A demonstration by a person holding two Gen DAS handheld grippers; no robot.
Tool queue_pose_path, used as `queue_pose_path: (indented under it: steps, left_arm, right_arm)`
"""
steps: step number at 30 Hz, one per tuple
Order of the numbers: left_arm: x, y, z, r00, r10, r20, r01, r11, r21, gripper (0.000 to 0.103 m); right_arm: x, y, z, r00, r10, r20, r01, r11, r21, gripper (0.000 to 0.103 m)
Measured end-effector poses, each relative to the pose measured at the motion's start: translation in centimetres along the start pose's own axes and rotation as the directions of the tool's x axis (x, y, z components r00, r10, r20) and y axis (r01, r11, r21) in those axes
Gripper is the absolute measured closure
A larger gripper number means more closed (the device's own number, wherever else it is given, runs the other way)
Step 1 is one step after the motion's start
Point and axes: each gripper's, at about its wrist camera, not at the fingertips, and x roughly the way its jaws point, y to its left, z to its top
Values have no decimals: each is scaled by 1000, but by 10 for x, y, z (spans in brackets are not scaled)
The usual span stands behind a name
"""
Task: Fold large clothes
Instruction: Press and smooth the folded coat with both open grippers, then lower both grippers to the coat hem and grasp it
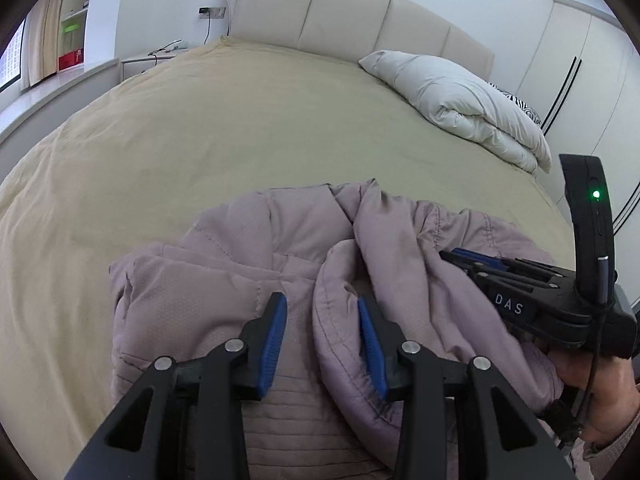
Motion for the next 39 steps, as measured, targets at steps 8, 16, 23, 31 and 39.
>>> queue_pose_path:
  steps: [8, 16, 23, 31, 39]
  left_arm:
    - [-22, 0, -7, 1000, -20, 15, 20, 999, -34, 63]
    - [-66, -14, -49, 998, -46, 34, 47, 999, -14, 63]
    - [-169, 12, -83, 986, -93, 135, 99, 994, -40, 31]
    - [-285, 63, -143, 986, -7, 164, 13, 999, -34, 20]
    - [-336, 79, -222, 999, -6, -41, 9, 998, 57, 18]
  right_arm:
    - [-58, -14, -6, 992, 57, 109, -68, 993, 101, 84]
    - [-59, 5, -83, 995, 97, -12, -96, 995, 21, 84]
    - [-154, -6, -86, 957, 107, 269, -147, 980, 134, 84]
    - [-294, 4, -178, 846, 213, 490, -274, 960, 56, 2]
    - [-354, -28, -317, 935, 202, 291, -257, 952, 166, 3]
